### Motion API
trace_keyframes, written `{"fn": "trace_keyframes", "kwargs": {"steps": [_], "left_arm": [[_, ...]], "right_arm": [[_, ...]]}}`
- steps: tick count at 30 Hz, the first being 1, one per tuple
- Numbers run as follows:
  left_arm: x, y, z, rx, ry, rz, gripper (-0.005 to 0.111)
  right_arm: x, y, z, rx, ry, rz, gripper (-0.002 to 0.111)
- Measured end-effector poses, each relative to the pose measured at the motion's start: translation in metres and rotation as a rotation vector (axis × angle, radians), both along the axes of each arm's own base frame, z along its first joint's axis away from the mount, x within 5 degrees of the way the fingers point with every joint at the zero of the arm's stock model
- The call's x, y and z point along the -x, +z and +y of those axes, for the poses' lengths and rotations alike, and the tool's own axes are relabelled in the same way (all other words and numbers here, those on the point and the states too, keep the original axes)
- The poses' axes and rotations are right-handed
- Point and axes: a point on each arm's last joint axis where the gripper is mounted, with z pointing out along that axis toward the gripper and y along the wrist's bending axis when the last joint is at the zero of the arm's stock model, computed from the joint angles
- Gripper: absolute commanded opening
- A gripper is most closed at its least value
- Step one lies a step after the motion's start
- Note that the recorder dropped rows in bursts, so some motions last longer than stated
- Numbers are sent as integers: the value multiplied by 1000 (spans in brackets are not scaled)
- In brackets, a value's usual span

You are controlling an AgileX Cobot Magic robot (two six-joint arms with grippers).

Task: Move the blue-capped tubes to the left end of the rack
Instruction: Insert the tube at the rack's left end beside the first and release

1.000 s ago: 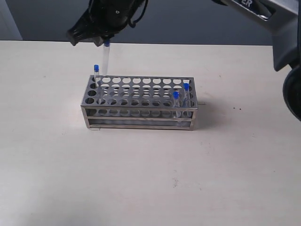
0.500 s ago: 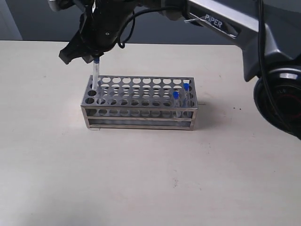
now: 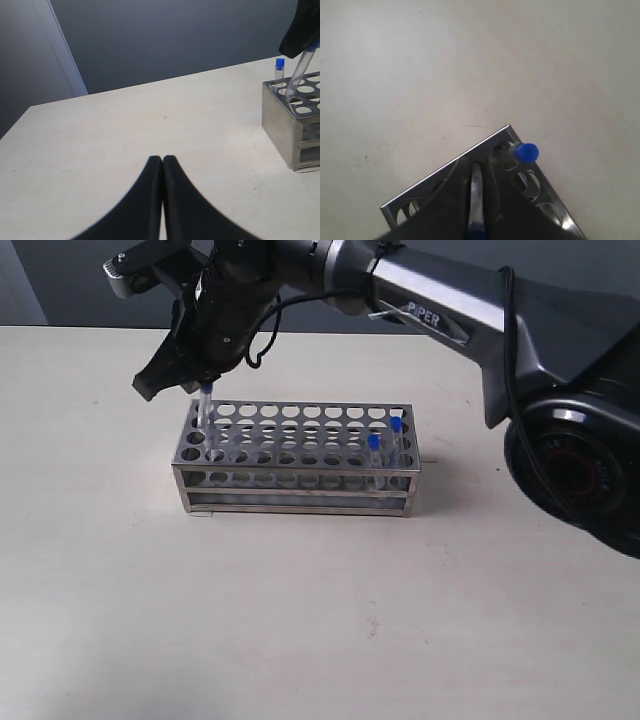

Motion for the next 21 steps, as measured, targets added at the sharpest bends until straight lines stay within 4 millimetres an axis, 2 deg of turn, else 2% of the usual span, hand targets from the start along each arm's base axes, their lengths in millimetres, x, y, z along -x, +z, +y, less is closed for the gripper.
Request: {"fn": "trace_keyframes", "kwargs": {"steps": [3, 17, 19, 21], "left_arm": [[0, 0, 0, 0, 0, 0, 0], [0, 0, 0, 0, 0, 0, 0], [0, 0, 0, 0, 0, 0, 0], [0, 0, 0, 0, 0, 0, 0]], "right_arm": [[-2, -9, 2, 9, 0, 6, -1], [-5, -26, 10, -36, -12, 26, -1], [-5, -26, 10, -40, -13, 28, 3], [-5, -26, 10, -40, -13, 28, 11]]}}
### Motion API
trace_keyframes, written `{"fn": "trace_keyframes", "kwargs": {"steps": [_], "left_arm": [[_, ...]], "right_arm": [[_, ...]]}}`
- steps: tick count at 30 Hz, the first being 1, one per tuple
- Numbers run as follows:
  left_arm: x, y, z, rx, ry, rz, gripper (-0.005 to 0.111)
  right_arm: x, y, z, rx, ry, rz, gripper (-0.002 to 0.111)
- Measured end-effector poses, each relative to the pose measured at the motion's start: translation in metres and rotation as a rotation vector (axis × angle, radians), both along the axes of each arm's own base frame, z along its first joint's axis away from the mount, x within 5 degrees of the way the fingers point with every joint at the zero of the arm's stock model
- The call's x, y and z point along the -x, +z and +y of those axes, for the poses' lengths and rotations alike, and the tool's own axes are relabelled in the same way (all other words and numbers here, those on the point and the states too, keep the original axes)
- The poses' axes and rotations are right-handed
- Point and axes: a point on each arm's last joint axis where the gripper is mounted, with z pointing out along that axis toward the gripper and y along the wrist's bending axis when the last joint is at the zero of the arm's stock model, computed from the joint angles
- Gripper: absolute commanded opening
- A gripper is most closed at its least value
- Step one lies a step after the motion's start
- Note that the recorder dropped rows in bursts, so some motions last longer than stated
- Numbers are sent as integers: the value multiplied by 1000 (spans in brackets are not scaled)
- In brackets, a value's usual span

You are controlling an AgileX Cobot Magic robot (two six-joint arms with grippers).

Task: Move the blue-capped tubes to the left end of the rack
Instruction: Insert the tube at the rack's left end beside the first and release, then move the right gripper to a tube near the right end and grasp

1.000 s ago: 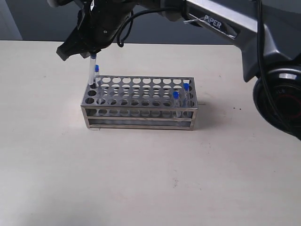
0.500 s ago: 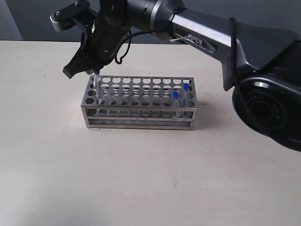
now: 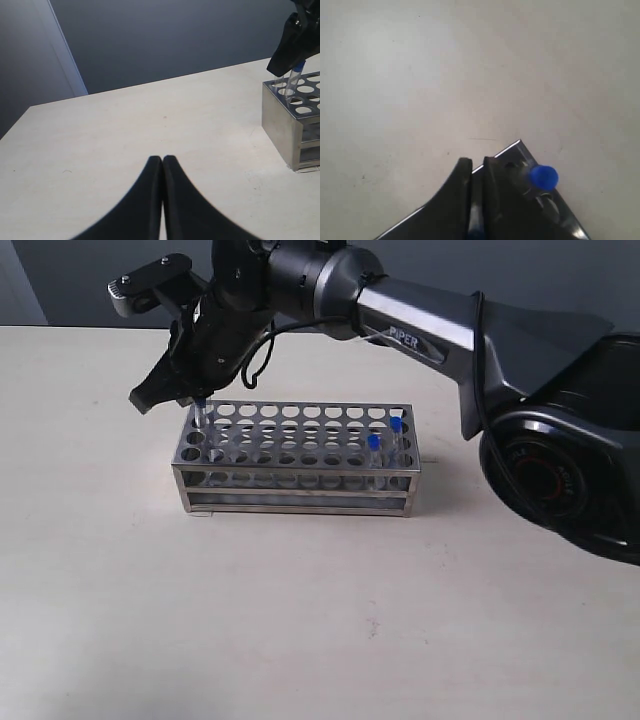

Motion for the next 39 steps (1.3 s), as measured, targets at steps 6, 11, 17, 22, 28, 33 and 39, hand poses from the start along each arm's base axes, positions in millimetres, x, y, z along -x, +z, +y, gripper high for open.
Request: {"fn": "trace_keyframes", "kwargs": {"steps": [6, 11, 17, 22, 28, 33, 39], "left_arm": [[0, 0, 0, 0, 0, 0, 0], [0, 0, 0, 0, 0, 0, 0], [0, 0, 0, 0, 0, 0, 0], [0, 0, 0, 0, 0, 0, 0], [0, 0, 0, 0, 0, 0, 0], [0, 0, 0, 0, 0, 0, 0], [0, 0, 0, 0, 0, 0, 0]], "right_arm": [[1, 0, 1, -15, -3, 15, 39], [2, 0, 1, -11, -4, 29, 39], [6, 18, -8, 25, -37, 43, 39], [11, 61, -28, 78, -86, -21, 39], [10, 80, -62, 241, -191, -27, 39], [-1, 60, -97, 361, -279, 25, 39], [12, 40, -131, 477, -307, 108, 39]]}}
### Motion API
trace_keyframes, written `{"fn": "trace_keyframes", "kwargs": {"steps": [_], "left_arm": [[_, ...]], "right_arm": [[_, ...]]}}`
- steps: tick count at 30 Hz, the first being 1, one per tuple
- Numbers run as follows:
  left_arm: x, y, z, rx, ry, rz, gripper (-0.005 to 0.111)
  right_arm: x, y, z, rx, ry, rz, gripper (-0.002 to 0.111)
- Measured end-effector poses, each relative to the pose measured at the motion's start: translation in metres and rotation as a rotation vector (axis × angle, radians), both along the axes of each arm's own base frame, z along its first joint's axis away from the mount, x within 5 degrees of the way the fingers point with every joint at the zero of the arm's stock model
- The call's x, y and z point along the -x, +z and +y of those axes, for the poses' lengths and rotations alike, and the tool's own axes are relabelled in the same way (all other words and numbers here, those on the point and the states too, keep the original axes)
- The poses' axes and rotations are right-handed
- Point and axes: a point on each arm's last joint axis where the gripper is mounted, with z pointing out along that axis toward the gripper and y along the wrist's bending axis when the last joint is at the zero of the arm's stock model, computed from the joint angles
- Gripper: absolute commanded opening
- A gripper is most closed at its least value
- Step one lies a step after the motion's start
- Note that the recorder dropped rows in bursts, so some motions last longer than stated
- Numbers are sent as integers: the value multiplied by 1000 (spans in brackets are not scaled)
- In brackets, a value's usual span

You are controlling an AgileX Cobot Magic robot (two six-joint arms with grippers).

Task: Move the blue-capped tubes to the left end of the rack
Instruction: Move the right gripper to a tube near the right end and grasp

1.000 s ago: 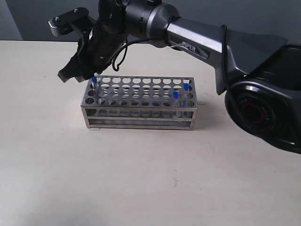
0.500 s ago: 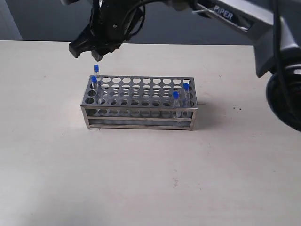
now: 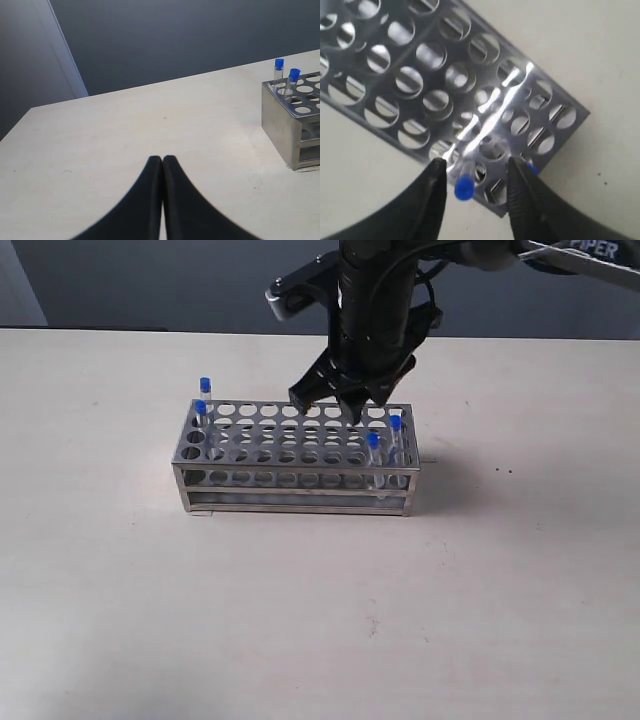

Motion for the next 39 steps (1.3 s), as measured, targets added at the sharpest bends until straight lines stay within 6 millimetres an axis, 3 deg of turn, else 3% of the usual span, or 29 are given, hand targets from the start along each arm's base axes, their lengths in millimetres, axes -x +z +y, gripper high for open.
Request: {"fn": "trace_keyframes", "kwargs": {"steps": [10, 21, 29, 31, 36, 39], "left_arm": [[0, 0, 0, 0, 0, 0, 0], [0, 0, 0, 0, 0, 0, 0], [0, 0, 0, 0, 0, 0, 0], [0, 0, 0, 0, 0, 0, 0], [0, 0, 0, 0, 0, 0, 0], [0, 0, 0, 0, 0, 0, 0]], "right_arm": [[19, 6, -17, 7, -27, 34, 39], [25, 7, -12, -66, -21, 82, 39], [18, -18, -8, -5, -17, 109, 39], [18, -20, -7, 0, -14, 105, 35], [16, -21, -9, 20, -6, 88, 0], [14, -20, -10, 33, -1, 72, 1]]}}
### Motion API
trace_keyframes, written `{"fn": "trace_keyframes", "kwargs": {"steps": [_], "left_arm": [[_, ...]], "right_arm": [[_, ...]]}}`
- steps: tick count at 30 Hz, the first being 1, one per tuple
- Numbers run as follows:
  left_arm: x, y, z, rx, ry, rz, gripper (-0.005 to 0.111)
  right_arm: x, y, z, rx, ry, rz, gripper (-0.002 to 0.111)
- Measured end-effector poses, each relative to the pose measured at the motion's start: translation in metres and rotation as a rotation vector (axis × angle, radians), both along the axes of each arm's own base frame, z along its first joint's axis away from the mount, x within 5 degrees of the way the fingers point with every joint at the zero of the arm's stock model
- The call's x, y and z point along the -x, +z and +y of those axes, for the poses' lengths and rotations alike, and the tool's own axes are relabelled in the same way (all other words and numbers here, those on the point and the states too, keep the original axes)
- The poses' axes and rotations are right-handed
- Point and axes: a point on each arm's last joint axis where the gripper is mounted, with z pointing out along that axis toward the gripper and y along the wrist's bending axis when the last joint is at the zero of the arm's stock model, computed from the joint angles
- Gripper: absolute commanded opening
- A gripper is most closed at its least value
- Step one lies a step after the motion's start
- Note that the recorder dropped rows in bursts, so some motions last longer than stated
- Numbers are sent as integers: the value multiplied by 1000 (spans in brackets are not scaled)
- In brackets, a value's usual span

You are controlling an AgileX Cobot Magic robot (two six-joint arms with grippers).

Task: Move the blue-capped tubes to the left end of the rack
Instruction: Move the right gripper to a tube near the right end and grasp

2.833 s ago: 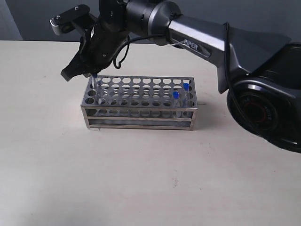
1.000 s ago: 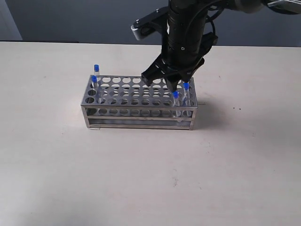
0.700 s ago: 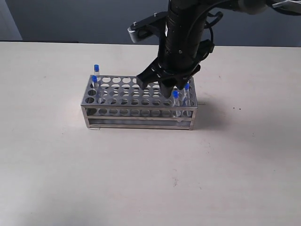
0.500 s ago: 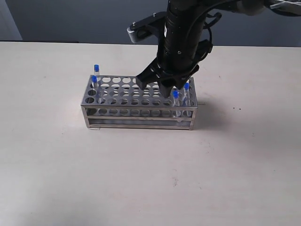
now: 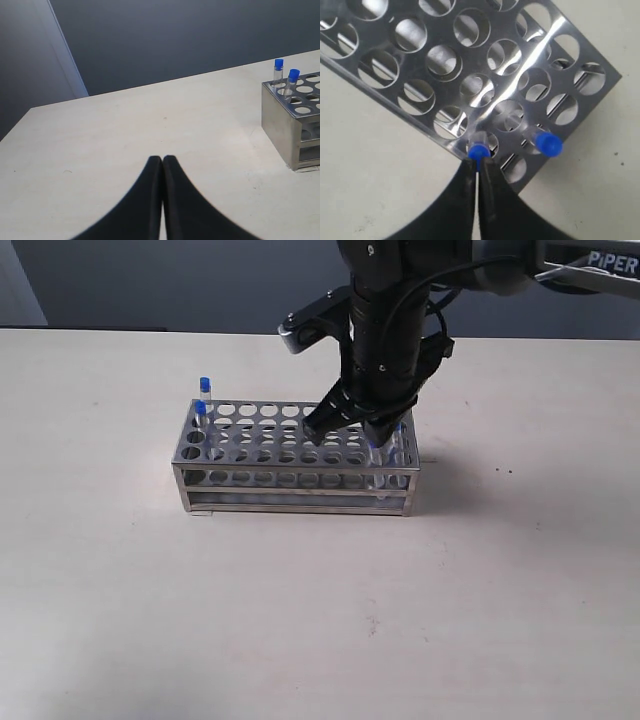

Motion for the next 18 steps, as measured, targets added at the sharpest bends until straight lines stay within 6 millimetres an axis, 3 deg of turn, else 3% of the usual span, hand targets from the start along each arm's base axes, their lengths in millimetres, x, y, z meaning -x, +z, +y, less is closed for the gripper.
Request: {"fn": "trace_keyframes", "kwargs": {"steps": [15, 18], "left_arm": [[0, 0, 0, 0, 0, 0, 0], [0, 0, 0, 0, 0, 0, 0]], "right_arm": [[-1, 0, -1, 8, 1, -15, 1], [-1, 0, -1, 8, -1, -15, 13]]}}
